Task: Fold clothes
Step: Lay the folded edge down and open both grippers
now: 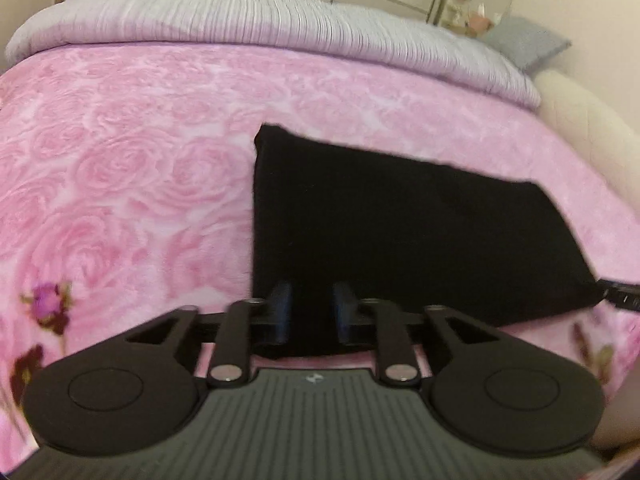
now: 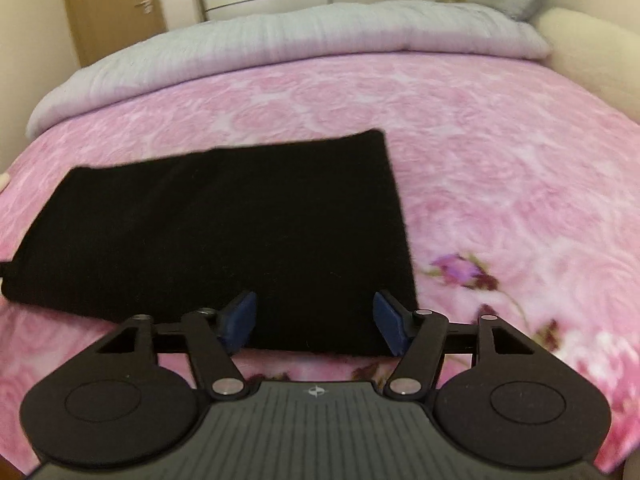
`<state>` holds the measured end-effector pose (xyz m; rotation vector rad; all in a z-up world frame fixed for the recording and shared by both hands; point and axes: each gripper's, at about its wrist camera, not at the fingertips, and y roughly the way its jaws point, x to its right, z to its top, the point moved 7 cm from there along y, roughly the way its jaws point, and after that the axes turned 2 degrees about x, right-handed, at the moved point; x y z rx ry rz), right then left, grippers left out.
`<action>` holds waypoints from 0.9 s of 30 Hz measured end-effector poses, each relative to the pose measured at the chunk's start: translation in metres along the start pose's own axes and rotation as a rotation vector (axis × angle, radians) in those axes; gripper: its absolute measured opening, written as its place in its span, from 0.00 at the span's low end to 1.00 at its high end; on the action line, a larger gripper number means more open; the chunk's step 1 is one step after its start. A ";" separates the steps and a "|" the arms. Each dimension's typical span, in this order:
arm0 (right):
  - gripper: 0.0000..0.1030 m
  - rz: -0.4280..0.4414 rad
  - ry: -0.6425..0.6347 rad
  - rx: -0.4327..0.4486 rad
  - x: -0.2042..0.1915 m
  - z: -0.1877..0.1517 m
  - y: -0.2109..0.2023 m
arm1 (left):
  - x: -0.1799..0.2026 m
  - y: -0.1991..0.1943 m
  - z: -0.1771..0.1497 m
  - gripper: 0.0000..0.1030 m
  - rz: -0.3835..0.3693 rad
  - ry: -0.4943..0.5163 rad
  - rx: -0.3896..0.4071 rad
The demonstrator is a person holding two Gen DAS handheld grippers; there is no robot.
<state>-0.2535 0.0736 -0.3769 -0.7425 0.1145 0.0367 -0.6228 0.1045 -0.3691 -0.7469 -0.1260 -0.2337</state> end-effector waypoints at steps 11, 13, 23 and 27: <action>0.65 -0.037 0.092 -0.086 0.008 -0.024 -0.002 | 0.029 0.010 -0.019 0.35 0.110 0.053 -0.081; 0.70 -0.023 0.105 -0.071 0.003 -0.023 -0.016 | 0.036 -0.001 -0.020 0.36 0.112 0.050 -0.079; 0.86 -0.045 0.097 -0.098 -0.026 -0.034 -0.078 | 0.084 -0.079 -0.032 0.52 0.135 0.120 -0.024; 0.86 -0.065 0.073 -0.095 -0.034 -0.040 -0.103 | 0.098 -0.112 -0.034 0.58 0.157 0.170 0.019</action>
